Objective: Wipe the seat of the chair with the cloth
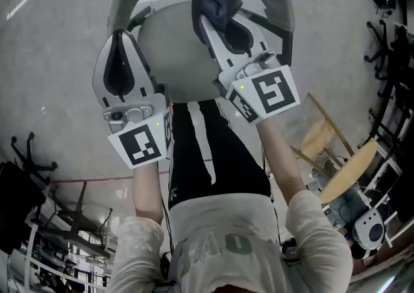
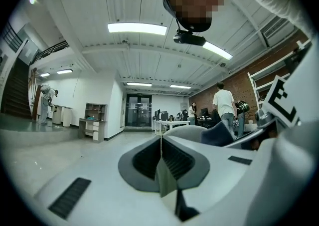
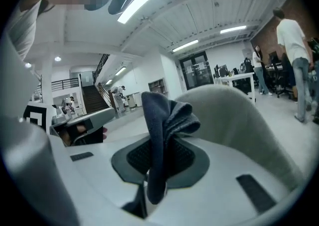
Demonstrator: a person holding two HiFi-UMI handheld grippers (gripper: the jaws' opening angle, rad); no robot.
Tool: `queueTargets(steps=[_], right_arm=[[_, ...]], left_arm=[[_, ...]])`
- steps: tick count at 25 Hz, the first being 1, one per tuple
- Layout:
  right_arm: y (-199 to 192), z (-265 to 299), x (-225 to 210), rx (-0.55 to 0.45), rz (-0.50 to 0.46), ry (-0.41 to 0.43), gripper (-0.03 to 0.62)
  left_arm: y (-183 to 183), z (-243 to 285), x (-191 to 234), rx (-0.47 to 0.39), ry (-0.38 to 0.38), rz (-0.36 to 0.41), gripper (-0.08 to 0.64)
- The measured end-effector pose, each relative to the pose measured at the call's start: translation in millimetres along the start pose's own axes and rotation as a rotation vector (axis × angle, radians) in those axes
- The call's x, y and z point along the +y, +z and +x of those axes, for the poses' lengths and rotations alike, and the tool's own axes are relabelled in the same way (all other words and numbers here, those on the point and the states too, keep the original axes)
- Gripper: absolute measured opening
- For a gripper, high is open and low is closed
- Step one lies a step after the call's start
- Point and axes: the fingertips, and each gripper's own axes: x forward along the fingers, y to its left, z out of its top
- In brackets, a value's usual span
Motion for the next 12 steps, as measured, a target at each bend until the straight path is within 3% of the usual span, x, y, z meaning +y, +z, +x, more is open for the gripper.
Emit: queueTargets(steps=[8,12], right_arm=[[-86.5,61.4,-1.3,0.111,0.096,0.038,0.049],[-110.9,82.5,5.8,0.164,0.223,0.072,0.049]], left_arm=[[-66.3,-2.0,2.1,0.057,0.025,-0.030,0.020],[-79.1,-0.9,10.5,0.075,0.039,-0.034,0.020]])
